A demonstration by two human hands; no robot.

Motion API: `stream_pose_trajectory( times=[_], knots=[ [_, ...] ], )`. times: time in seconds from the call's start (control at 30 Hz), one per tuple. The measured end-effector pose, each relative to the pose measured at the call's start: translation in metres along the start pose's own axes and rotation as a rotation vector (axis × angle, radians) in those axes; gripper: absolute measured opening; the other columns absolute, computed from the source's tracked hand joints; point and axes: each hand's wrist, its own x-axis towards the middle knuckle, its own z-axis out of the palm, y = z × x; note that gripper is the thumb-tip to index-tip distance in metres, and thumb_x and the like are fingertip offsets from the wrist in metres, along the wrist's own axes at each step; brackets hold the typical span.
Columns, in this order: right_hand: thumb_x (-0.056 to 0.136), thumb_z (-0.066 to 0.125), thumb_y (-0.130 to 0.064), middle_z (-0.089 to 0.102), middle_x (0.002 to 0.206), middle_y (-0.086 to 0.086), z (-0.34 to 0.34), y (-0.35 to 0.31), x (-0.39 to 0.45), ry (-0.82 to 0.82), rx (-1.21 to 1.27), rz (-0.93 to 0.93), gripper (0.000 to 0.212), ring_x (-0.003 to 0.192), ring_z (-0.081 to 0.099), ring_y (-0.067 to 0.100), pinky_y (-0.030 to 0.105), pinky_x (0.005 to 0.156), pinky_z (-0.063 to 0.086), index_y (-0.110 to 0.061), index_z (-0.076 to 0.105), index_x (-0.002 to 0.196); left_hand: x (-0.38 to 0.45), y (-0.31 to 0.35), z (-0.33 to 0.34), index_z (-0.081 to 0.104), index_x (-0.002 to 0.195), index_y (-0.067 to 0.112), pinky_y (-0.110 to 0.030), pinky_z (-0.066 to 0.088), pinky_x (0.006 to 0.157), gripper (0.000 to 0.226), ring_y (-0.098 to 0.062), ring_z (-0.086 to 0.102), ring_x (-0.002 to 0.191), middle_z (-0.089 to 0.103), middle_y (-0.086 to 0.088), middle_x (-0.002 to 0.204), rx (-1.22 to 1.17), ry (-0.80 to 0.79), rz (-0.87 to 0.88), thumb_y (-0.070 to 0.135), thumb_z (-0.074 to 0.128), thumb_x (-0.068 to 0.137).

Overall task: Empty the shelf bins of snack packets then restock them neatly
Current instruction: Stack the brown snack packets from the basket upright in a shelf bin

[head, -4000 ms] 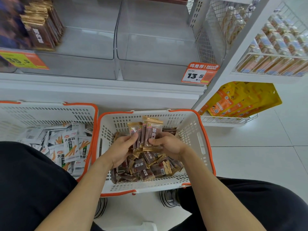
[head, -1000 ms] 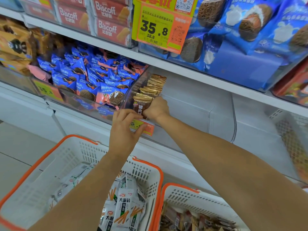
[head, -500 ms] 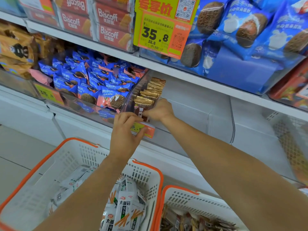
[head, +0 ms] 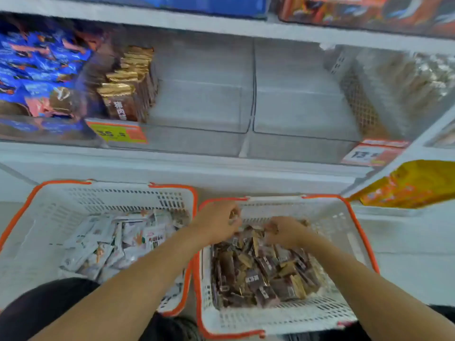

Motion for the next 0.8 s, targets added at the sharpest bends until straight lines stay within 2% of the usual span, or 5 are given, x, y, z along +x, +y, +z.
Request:
stream_pose_trajectory(
  times=[0.07, 0.17, 0.33, 0.5, 0.8],
  knots=[
    [0.098, 0.059, -0.040, 0.061, 0.115, 0.013, 0.036, 0.053, 0.000, -0.181, -0.092, 0.148, 0.037, 0.116, 0.058, 0.031, 0.038, 0.094, 0.047, -0.008, 0.063, 0.115, 0.004, 0.003, 0.061, 0.062, 0.108, 0.013, -0.040, 0.052, 0.087, 0.023, -0.025, 0.062, 0.099, 0.065, -0.007, 0.110, 0.002, -0.248, -0.077, 0.033, 0.062, 0.095],
    [0.086, 0.067, -0.048, 0.056, 0.133, 0.009, 0.095, 0.122, 0.002, -0.110, 0.009, 0.343, 0.070, 0.125, 0.052, 0.033, 0.037, 0.097, 0.046, -0.012, 0.042, 0.142, 0.001, -0.007, 0.137, 0.059, 0.123, 0.013, -0.034, 0.049, 0.090, 0.038, -0.026, 0.059, 0.110, 0.060, -0.009, 0.122, -0.059, -0.338, -0.227, 0.036, 0.065, 0.093],
    [0.072, 0.085, -0.052, 0.022, 0.161, 0.017, 0.162, 0.160, 0.016, -0.226, 0.221, 0.427, 0.121, 0.147, 0.023, 0.043, 0.051, 0.114, 0.036, -0.026, 0.007, 0.160, -0.013, -0.032, 0.229, 0.023, 0.157, 0.021, -0.039, 0.040, 0.110, 0.089, -0.029, 0.037, 0.138, 0.016, -0.005, 0.159, -0.039, -0.576, -0.394, 0.046, 0.072, 0.086],
    [0.084, 0.078, -0.024, 0.031, 0.142, 0.020, 0.176, 0.162, 0.030, 0.021, 0.196, 0.436, 0.059, 0.097, 0.060, 0.035, 0.042, 0.089, 0.055, -0.020, 0.038, 0.128, -0.012, -0.041, 0.264, 0.027, 0.155, 0.023, -0.046, 0.041, 0.110, 0.094, -0.034, 0.039, 0.135, 0.031, -0.009, 0.149, -0.067, -0.493, -0.393, 0.045, 0.079, 0.081],
    [0.070, 0.089, -0.029, 0.055, 0.120, 0.004, 0.176, 0.151, 0.034, -0.144, 0.346, 0.324, 0.084, 0.106, 0.057, 0.025, 0.034, 0.090, 0.050, -0.020, 0.041, 0.138, -0.010, -0.028, 0.297, 0.044, 0.148, 0.019, -0.039, 0.043, 0.107, 0.077, -0.025, 0.049, 0.125, 0.044, -0.002, 0.131, -0.232, -0.310, -0.372, 0.042, 0.077, 0.083]
  ],
)
